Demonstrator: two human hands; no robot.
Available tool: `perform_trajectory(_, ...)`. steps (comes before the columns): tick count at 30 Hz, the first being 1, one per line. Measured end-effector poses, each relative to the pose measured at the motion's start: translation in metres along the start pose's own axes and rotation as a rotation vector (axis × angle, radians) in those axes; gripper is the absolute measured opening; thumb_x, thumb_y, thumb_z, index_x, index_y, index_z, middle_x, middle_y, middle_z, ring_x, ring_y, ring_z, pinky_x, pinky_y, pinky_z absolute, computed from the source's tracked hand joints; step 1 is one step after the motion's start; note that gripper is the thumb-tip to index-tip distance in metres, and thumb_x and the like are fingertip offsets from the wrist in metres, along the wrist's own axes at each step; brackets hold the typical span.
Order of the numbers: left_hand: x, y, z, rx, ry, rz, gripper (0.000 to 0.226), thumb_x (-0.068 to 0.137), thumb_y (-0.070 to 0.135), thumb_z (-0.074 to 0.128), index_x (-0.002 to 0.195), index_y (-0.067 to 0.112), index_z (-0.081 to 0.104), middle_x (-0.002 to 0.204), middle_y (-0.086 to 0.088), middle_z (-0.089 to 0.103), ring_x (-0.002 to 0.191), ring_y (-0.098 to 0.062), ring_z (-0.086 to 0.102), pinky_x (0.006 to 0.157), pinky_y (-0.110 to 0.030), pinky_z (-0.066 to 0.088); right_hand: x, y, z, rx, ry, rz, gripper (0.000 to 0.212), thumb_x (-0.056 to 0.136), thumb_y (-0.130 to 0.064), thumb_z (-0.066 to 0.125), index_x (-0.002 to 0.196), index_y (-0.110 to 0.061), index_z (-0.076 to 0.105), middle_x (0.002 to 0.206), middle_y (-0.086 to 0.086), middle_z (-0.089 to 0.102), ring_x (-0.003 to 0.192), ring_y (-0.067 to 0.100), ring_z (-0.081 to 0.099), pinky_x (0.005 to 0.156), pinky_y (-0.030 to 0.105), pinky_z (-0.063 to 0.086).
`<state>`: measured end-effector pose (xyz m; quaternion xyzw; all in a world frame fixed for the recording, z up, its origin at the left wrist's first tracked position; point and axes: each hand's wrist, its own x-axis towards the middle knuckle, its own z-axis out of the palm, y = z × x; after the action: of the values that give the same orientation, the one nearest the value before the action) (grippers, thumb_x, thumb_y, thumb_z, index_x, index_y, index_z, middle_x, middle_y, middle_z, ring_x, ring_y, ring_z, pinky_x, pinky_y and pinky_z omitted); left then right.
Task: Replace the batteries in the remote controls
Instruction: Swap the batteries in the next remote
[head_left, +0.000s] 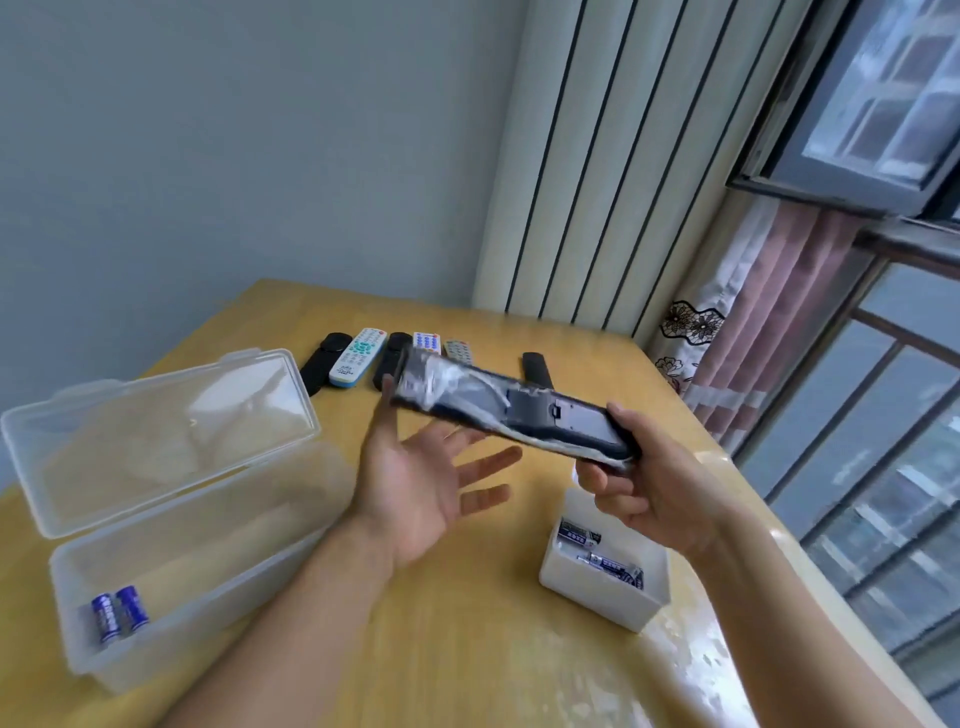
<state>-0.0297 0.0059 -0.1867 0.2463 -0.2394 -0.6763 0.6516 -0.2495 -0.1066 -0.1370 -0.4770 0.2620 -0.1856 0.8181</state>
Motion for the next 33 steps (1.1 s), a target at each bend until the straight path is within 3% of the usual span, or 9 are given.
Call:
perform_trajectory(2,-0.021,0.015,0.01,-0.123,-0.284,-0.198,0.11,0.079,0.089,0.041,0.148,0.005,0.048,0.154,-0.022,0.045,0.138,-0.044,0.045,0.1,-0.058,0.047,-0.016,0.01,0.006,-0.119,0.146,-0.07,0.043,0.079,-0.048,0.076,0.093,-0.012,0.058,0.057,0.008,0.046,0.041,0.009,0.032,0.031,0.015,0.026)
perform_trajectory(4,-0.036,0.017,0.021,0.125,-0.355,-0.283,0.093,0.088,0.075,0.049,0.149,0.005,0.047,0.155,-0.02,0.045,0.138,-0.044,0.044,0.099,-0.057,0.048,-0.021,0.015,0.011,-0.261,0.246,-0.15,0.034,0.08,-0.047,0.075,0.079,-0.018,0.056,0.059,0.01,0.045,0.041,0.016,0.037,0.036,0.016,0.026)
perform_trajectory(7,-0.051,-0.001,0.035,0.592,-0.211,-0.277,0.057,0.089,0.042,0.071,0.139,0.018,0.059,0.138,-0.013,0.064,0.12,-0.034,0.064,0.101,-0.051,0.053,-0.019,0.025,0.026,-0.349,0.301,-0.223,0.035,0.084,-0.048,0.07,0.074,-0.016,0.061,0.072,0.018,0.044,0.058,0.025,0.038,0.05,0.023,0.025)
perform_trajectory(10,-0.059,-0.02,0.038,0.624,-0.08,-0.249,0.039,0.094,0.028,0.067,0.128,0.01,0.062,0.108,-0.019,0.074,0.087,-0.025,0.071,0.075,-0.035,0.06,-0.013,0.042,0.041,-0.477,0.35,-0.373,0.042,0.088,-0.049,0.069,0.079,-0.009,0.062,0.066,0.011,0.053,0.052,0.022,0.047,0.042,0.025,0.036)
perform_trajectory(12,-0.062,-0.03,0.036,0.616,-0.01,-0.199,0.03,0.1,0.022,0.062,0.126,0.007,0.06,0.096,-0.021,0.071,0.078,-0.03,0.07,0.067,-0.039,0.06,-0.014,0.053,0.044,-0.824,0.44,-0.55,0.037,0.087,-0.051,0.069,0.109,-0.021,0.067,0.091,-0.009,0.065,0.072,0.013,0.063,0.054,0.024,0.05)
perform_trajectory(14,-0.062,-0.032,0.028,0.671,0.083,-0.132,0.023,0.104,0.021,0.056,0.125,0.012,0.059,0.089,-0.018,0.068,0.072,-0.032,0.068,0.065,-0.042,0.059,-0.017,0.062,0.041,-1.18,0.412,-0.608,0.074,0.077,-0.061,0.069,0.141,-0.031,0.049,0.125,-0.017,0.052,0.098,0.004,0.059,0.073,0.016,0.052)
perform_trajectory(17,-0.06,-0.036,0.02,0.753,0.187,-0.081,0.021,0.102,0.029,0.047,0.115,0.019,0.061,0.079,-0.021,0.065,0.064,-0.034,0.066,0.056,-0.041,0.057,-0.02,0.063,0.036,-1.35,0.284,-0.553,0.094,0.068,-0.062,0.077,0.149,-0.029,0.043,0.14,-0.016,0.045,0.107,0.0,0.053,0.078,0.009,0.048)
perform_trajectory(29,-0.071,-0.047,0.024,1.054,0.224,-0.009,0.018,0.102,0.03,0.038,0.107,0.026,0.054,0.099,-0.024,0.063,0.061,-0.022,0.066,0.055,-0.038,0.059,-0.02,0.058,0.051,-1.471,0.404,-0.54,0.077,0.064,-0.068,0.071,0.129,-0.028,0.062,0.089,-0.028,0.056,0.081,-0.003,0.06,0.066,0.008,0.045)
perform_trajectory(33,-0.07,-0.05,0.026,1.082,0.254,0.0,0.015,0.104,0.029,0.039,0.103,0.024,0.053,0.087,-0.02,0.065,0.057,-0.025,0.066,0.052,-0.038,0.057,-0.016,0.063,0.066,-1.627,0.362,-0.612,0.039,0.072,-0.057,0.064,0.093,-0.025,0.058,0.067,-0.013,0.056,0.062,0.012,0.057,0.054,0.025,0.046)
